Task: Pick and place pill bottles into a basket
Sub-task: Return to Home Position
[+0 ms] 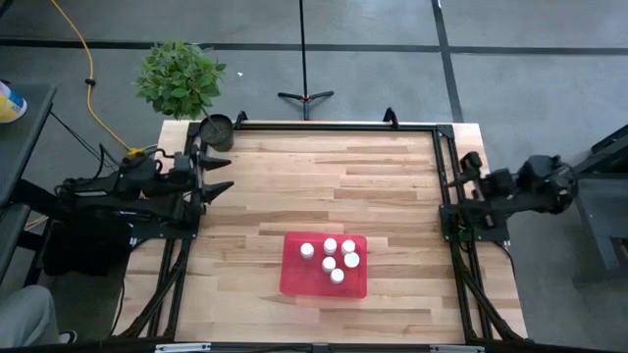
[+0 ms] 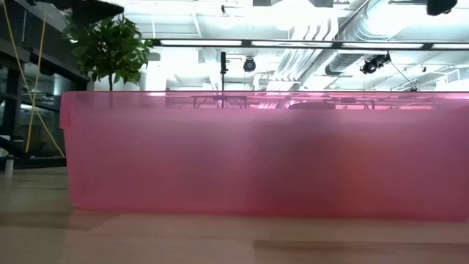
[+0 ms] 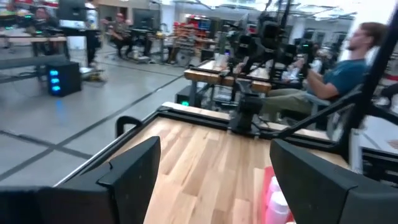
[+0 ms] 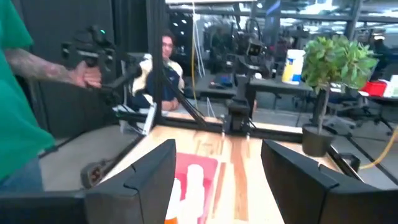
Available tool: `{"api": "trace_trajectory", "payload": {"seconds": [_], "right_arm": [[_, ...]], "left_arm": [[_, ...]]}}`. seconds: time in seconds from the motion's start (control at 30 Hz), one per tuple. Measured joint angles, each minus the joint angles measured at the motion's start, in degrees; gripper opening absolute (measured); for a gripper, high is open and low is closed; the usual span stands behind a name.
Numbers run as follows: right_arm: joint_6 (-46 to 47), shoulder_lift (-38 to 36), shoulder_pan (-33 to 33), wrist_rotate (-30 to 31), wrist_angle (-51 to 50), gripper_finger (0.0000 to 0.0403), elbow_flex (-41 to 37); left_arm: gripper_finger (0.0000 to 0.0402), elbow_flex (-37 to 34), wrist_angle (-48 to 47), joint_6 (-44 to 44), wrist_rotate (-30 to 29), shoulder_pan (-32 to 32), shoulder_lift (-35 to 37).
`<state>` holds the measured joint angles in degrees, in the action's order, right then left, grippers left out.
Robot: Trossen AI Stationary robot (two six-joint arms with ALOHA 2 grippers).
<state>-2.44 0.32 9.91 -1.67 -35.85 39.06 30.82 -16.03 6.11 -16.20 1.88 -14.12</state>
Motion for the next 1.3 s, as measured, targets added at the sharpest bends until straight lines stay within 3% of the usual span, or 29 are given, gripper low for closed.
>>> {"api": "trace_trajectory", "payload": {"seconds": [0.1,0.4,0.67,0.97,1.3], "right_arm": [[-0.63,0.26,0.0,0.68,4.9,0.0226,-3.6],[-0.11,-0.02,0.0,1.37,23.53,0.0226,-16.64],[-0.02,-0.02,-0.37,2.71,27.95,0.0226,-20.91],[1.07,-0.02,-3.35,3.23,41.08,0.0226,-30.33],[4.81,0.0,-10.5,-2.53,44.67,0.0226,-34.45]], "left_arm": [[0.0337,-1.53,0.25,0.15,-2.16,0.01,1.13],[0.0337,-7.99,6.96,2.72,-1.17,0.01,1.64],[0.0337,-11.72,10.12,2.03,-1.19,0.01,1.69],[0.0337,-14.37,14.18,1.16,-1.41,0.01,1.65],[0.0337,-17.73,17.21,1.49,-1.56,-0.01,1.69]]}}
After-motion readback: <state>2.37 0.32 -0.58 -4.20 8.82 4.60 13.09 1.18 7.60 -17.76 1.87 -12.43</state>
